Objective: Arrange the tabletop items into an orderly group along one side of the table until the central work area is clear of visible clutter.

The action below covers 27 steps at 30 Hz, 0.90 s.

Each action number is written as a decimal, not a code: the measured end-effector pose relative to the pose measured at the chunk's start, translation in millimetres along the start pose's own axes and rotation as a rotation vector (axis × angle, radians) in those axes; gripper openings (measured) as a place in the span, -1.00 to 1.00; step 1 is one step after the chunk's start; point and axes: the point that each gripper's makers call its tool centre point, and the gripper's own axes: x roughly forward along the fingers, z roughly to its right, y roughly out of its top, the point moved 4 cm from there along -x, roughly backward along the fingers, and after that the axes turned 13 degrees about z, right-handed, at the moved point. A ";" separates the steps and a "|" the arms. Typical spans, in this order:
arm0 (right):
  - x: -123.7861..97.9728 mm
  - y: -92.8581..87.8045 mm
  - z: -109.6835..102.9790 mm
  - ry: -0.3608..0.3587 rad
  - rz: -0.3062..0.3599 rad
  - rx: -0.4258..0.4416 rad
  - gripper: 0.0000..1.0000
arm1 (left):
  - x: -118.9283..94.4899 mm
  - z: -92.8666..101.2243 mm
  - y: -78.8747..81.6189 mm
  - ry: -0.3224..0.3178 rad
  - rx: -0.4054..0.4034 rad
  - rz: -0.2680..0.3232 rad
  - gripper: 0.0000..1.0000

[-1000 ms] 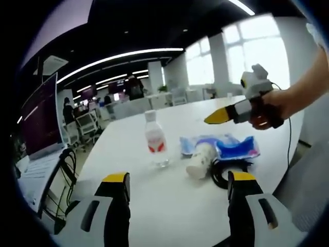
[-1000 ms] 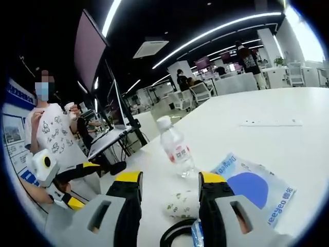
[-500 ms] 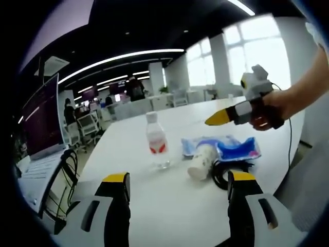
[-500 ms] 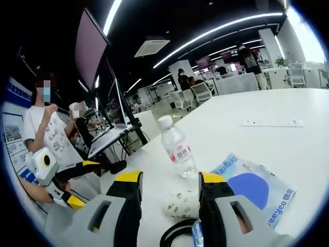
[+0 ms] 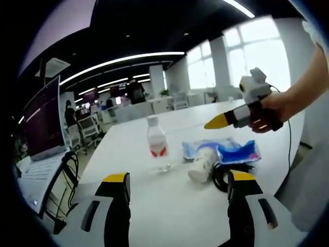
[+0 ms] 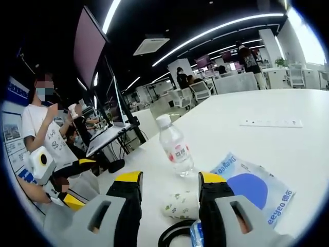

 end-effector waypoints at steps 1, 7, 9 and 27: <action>0.4 -0.6 -0.1 0.000 -0.002 0.000 -0.19 | -0.1 0.1 -0.1 0.000 -0.001 0.001 0.47; 4.4 -2.7 -2.9 -0.002 -0.002 0.005 -0.19 | 0.0 -0.2 0.1 -0.003 -0.005 0.000 0.47; 5.2 -1.7 -4.0 -0.002 0.003 0.006 -0.19 | 0.3 0.0 0.0 -0.006 -0.007 0.000 0.46; -6.2 32.1 -0.1 -0.017 0.108 -0.017 -0.19 | -5.4 -21.8 40.1 0.052 -0.025 0.101 0.52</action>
